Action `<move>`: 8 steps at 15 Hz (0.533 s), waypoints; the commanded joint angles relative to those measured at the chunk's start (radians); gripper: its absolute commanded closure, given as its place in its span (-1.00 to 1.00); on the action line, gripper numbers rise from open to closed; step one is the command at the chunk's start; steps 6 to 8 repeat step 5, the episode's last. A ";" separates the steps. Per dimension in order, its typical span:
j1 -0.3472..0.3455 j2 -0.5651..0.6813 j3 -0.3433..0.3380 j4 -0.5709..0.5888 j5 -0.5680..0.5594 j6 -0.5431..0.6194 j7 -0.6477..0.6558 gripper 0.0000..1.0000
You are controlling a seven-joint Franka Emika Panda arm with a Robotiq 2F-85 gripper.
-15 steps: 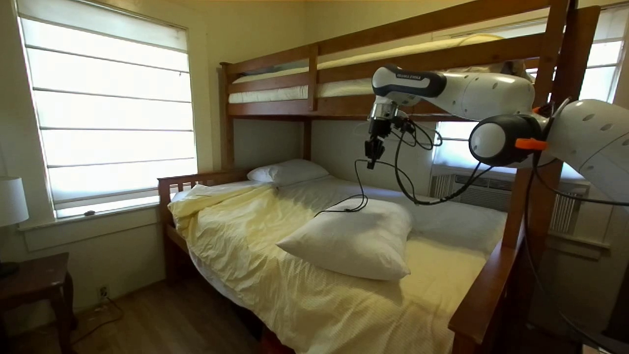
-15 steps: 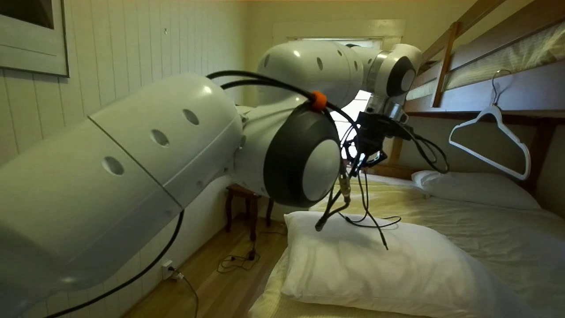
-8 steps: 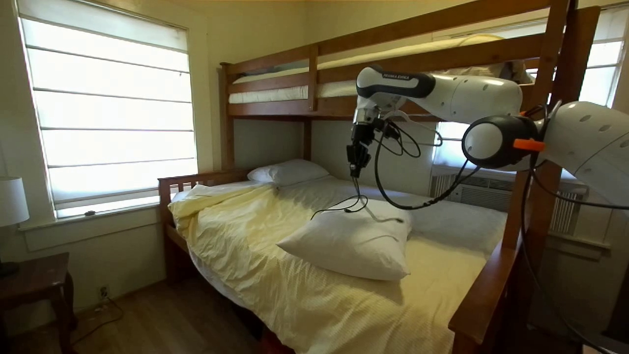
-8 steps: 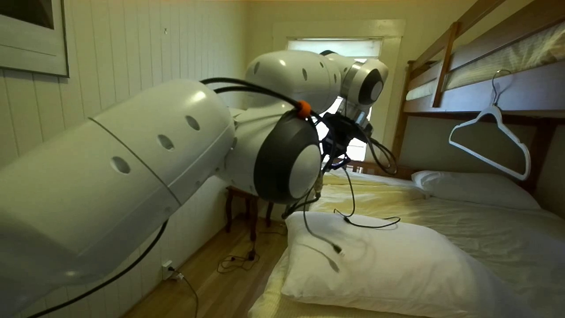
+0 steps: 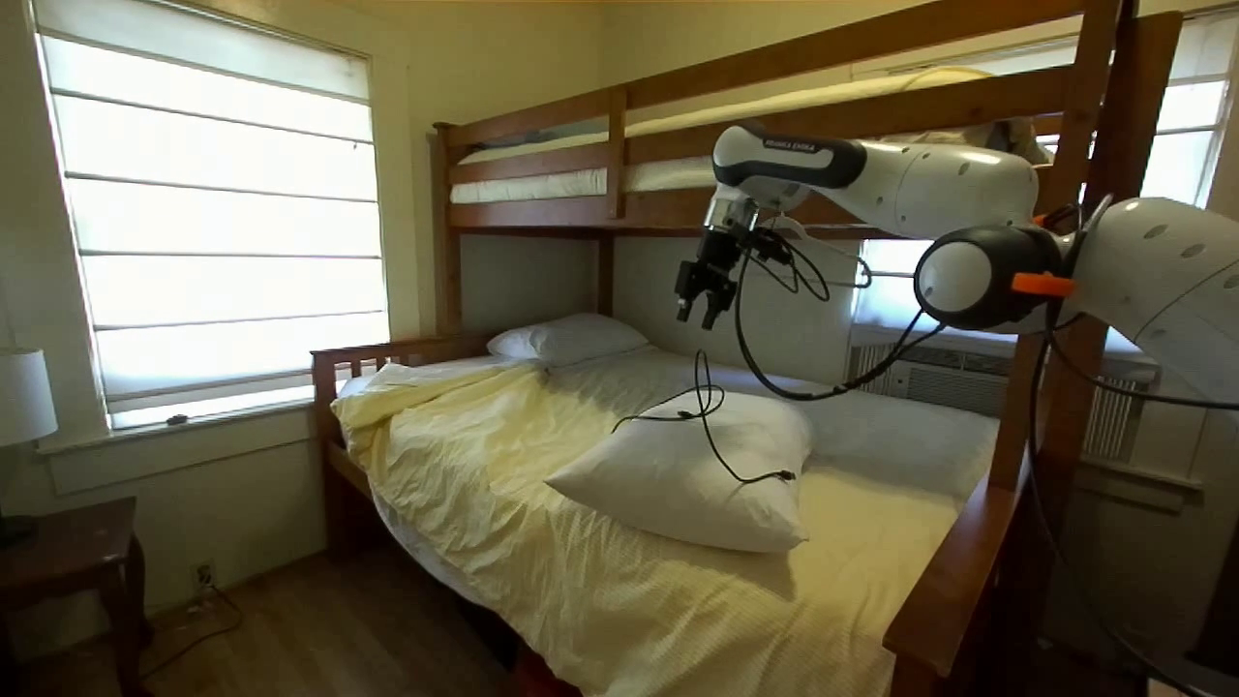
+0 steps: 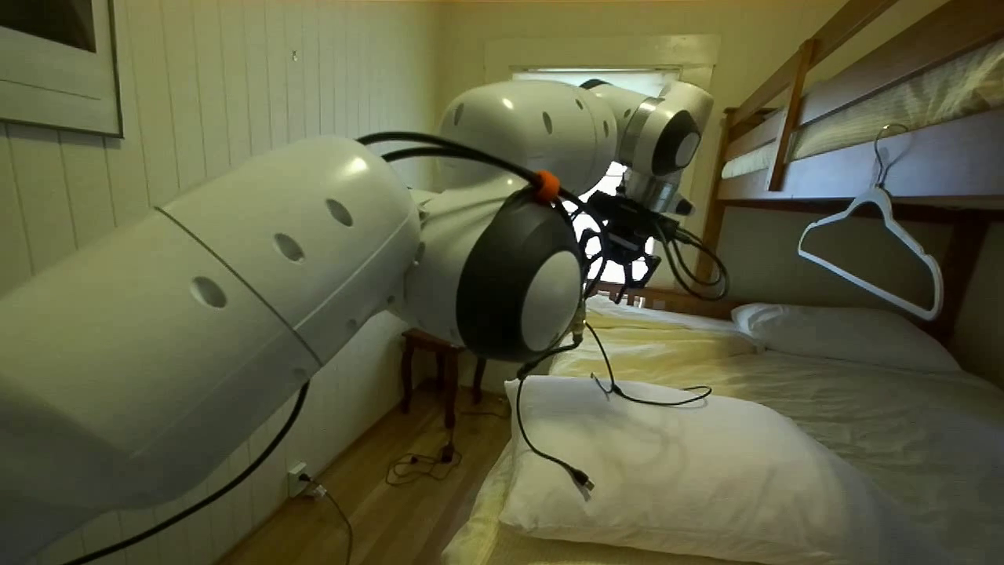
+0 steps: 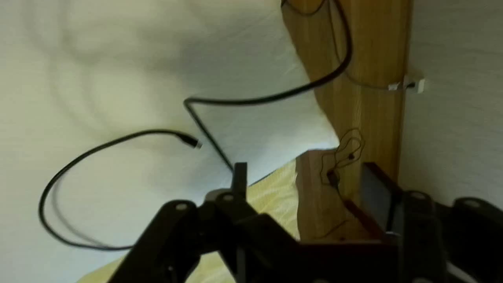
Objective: Move the black cable to the left.
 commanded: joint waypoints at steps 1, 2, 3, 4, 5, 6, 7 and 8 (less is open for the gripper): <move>-0.039 -0.006 -0.009 0.000 -0.007 0.180 -0.069 -1.00; -0.053 0.001 0.000 0.000 0.002 0.243 -0.104 -1.00; -0.063 0.005 0.006 0.000 0.005 0.301 -0.140 -1.00; -0.076 0.006 0.022 -0.001 0.021 0.351 -0.174 -1.00; -0.062 -0.002 0.004 -0.006 -0.001 0.283 -0.118 -1.00; -0.062 -0.002 0.004 -0.006 -0.001 0.283 -0.118 -1.00; -0.062 -0.002 0.004 -0.006 -0.001 0.283 -0.118 -1.00; -0.062 -0.002 0.004 -0.006 -0.001 0.283 -0.118 -1.00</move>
